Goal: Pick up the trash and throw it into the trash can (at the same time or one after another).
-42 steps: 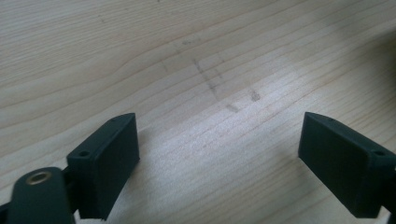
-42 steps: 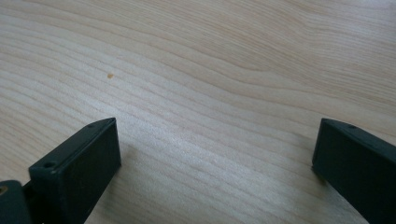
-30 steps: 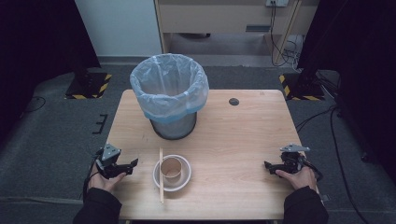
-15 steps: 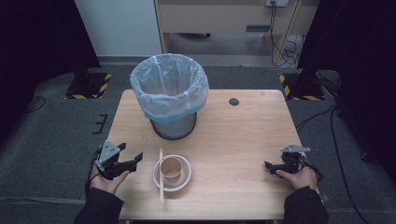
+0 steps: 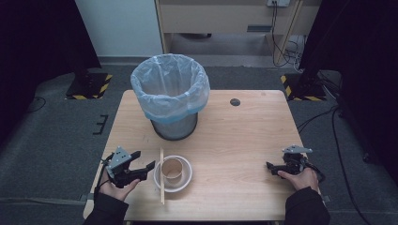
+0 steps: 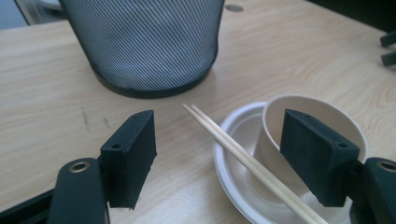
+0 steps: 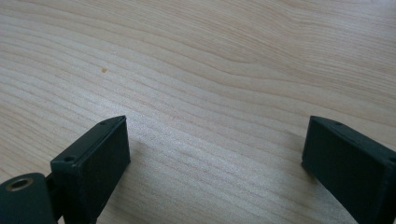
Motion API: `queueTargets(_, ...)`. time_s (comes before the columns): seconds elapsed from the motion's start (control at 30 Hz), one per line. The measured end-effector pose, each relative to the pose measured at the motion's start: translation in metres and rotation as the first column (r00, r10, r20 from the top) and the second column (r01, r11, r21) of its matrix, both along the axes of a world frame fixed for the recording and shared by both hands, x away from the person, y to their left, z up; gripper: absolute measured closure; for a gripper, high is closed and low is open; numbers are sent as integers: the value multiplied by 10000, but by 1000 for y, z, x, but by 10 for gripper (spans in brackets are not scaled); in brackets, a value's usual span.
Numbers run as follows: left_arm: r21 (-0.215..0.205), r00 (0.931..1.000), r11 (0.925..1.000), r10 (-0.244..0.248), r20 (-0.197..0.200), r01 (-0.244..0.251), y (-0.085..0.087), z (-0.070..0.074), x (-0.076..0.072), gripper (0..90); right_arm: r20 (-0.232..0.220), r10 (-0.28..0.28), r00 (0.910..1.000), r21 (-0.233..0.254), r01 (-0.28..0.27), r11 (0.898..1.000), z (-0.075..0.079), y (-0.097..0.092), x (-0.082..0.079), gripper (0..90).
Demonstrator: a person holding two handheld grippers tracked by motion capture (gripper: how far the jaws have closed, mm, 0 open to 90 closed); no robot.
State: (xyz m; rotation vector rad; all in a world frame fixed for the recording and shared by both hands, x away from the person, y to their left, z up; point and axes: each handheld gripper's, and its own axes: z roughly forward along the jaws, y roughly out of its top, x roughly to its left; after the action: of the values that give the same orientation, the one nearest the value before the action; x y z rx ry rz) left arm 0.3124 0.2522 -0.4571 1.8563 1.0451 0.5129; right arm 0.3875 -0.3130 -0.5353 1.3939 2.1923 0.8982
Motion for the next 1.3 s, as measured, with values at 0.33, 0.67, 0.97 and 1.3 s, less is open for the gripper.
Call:
queueTargets(0.33,315,9993,9993,-209,-318,219,-18,-7,-10,308,11,2,10000,7,-2,10000,0,0,-1,82)
queueTargets(0.67,820,9916,9962,-191,-1277,298,-30,-14,-19,354,24,15,10000,0,-15,10000,0,-1,-1,85)
queueTargets(0.97,777,9901,9960,-332,-1363,441,-33,-15,-21,353,24,-13,10000,16,12,10000,0,0,-1,85)
queueTargets(1.3,364,9971,9978,-530,-554,550,-40,-4,-25,332,47,-6,10000,16,6,10000,0,0,-1,86)
